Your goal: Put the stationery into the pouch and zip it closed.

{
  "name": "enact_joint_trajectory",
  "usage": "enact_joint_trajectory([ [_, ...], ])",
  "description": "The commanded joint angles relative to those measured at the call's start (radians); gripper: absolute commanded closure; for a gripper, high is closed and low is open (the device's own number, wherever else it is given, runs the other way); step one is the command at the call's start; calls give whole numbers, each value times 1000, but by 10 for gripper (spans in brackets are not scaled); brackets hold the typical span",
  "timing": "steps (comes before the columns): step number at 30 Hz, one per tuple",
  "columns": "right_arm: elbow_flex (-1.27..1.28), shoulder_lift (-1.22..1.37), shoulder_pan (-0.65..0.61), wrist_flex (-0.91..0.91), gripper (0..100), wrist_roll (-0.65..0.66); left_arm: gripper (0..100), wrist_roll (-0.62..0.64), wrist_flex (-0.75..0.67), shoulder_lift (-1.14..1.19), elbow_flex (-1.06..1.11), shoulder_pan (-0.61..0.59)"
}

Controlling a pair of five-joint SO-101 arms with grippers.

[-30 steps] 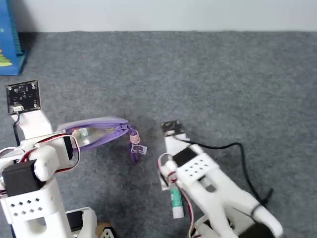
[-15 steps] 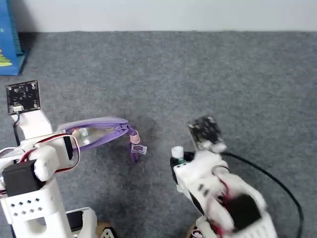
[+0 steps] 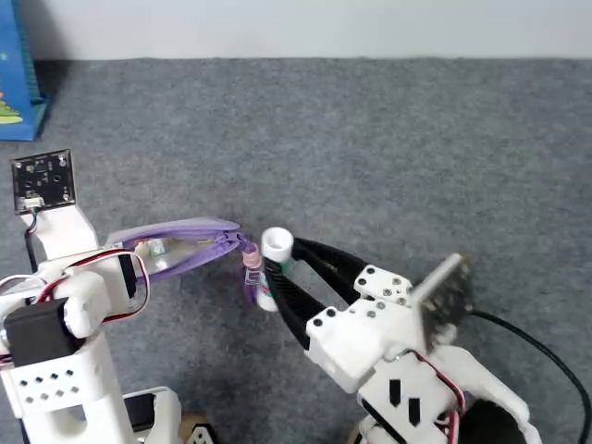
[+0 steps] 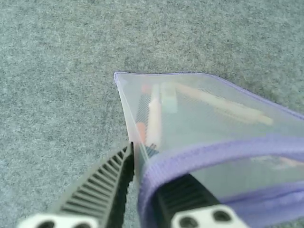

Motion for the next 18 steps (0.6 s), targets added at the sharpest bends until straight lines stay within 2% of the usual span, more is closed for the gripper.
enact_joint_trajectory([
  [1, -29, 16, -65, -176, 991, -11, 988, 0, 5, -8, -56, -2],
  [7, 135, 107, -88, -499, 991, -5, 988, 0, 5, -8, -56, -2],
  [18, 192, 426, -110, -835, 991, -5, 988, 0, -2, -8, -24, -2],
])
